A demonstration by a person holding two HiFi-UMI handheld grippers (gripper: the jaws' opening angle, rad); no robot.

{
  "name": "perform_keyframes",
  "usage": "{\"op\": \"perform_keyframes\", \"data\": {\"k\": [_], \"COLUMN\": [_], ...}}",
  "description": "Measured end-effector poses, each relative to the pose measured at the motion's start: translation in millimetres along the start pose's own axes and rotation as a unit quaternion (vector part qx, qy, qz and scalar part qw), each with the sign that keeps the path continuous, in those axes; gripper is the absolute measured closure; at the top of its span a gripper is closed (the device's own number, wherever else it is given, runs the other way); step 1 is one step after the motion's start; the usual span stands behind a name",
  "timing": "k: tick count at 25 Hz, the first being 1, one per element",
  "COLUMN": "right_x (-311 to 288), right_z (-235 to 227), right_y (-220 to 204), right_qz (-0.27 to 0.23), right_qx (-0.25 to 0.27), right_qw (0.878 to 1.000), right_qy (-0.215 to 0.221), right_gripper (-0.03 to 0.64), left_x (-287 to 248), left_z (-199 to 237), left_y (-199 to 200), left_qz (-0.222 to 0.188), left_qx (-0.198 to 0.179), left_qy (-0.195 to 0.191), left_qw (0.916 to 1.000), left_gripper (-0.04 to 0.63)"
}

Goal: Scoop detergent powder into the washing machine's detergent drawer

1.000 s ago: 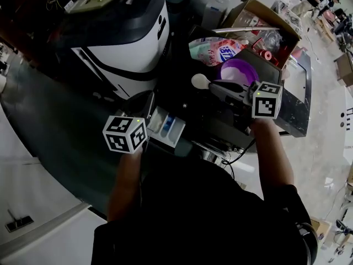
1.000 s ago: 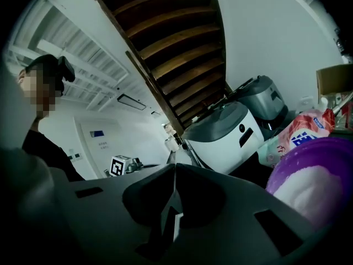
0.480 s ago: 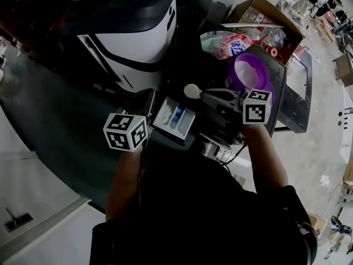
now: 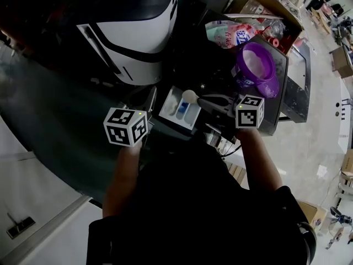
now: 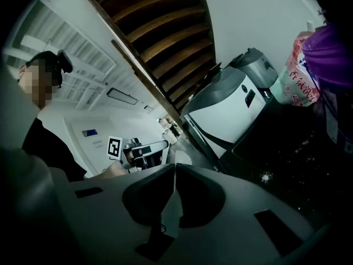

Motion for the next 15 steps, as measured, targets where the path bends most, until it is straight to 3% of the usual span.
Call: {"op": "perform_keyframes", "data": {"k": [5,15], "right_x": [-4,-21], "right_z": [3,-13], "right_y": [-15,-40], "right_qz": [0.011,0.007], "right_qx": [0.010,-0.018], "right_qw": [1.000,1.000], "right_qy": [-0.006,-0.020], "right_gripper": [0.595,0.595], "left_x": [2,10], "left_z": [-3,4], "left_y": [-3,-8], "left_qz": [0.002,0.008], "left_qx": [0.001,0.004], "left_qy": [-0.013,-0.010], "left_qw": [0.9999,0.9999], "left_gripper": [0.586,0.587]}}
Point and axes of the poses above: the fingertips, and each gripper's own axes: x backward along the fingers, z to its left, y out of its top, the point moved 9 cm from there along x, backward along the fingers, and after that the axes turned 15 degrees about y, right-handed, at the moved point
